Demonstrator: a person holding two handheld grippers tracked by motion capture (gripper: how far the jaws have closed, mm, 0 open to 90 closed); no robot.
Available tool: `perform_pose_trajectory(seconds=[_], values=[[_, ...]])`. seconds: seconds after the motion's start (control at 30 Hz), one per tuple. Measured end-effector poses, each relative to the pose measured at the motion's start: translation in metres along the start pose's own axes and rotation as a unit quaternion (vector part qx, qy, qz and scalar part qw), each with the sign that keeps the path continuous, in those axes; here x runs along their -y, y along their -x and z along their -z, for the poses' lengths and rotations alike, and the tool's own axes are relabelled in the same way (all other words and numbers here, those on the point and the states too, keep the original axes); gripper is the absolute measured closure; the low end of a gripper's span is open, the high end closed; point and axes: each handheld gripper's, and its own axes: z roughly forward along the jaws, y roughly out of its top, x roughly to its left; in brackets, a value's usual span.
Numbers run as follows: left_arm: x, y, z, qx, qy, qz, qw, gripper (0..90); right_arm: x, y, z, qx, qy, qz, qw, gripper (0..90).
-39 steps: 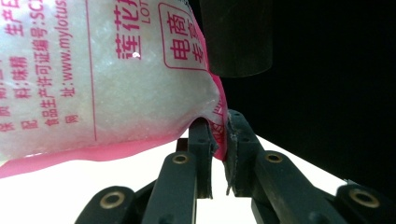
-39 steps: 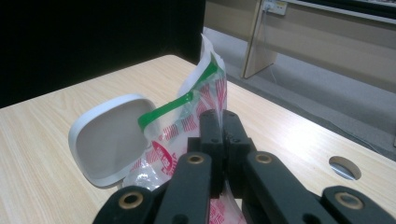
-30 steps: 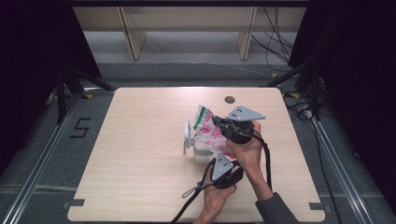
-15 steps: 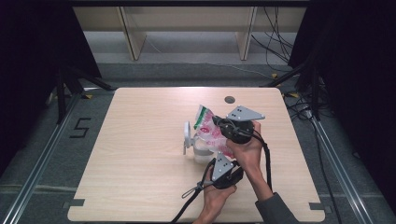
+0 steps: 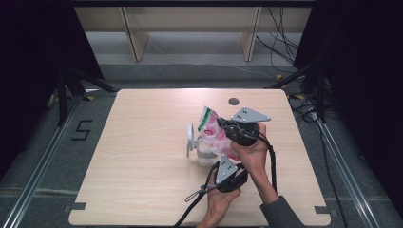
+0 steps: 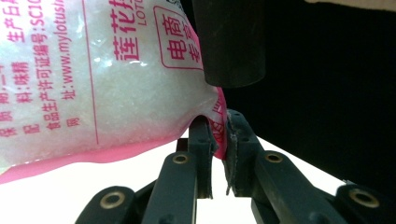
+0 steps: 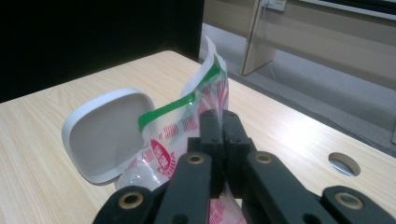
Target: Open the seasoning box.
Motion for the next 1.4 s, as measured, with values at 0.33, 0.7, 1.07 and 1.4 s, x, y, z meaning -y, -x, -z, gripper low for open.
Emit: perform_pose_trajectory(seconds=[0.33, 0.7, 1.07, 1.4], values=[[0.0, -0.0002, 0.0002, 0.003, 0.005, 0.001, 1.0, 81.8, 0.0003, -0.002, -0.0007, 0.001, -0.007, -0.003, 1.0, 90.0], [-0.0014, 0.0003, 0.0018, 0.001, 0.004, 0.003, 1.0, 82.0, -0.0015, -0.001, -0.0003, 0.0, -0.001, 0.01, 0.9999, 90.0], [-0.0016, -0.0012, -0.0017, 0.007, 0.006, 0.009, 0.9999, 82.2, -0.0015, 0.0002, 0.0013, 0.008, 0.001, -0.011, 0.9999, 90.0], [-0.0021, -0.0069, -0.0035, 0.011, 0.006, 0.017, 0.9998, 82.2, -0.0021, 0.003, -0.0021, 0.013, 0.004, -0.003, 0.9999, 90.0]])
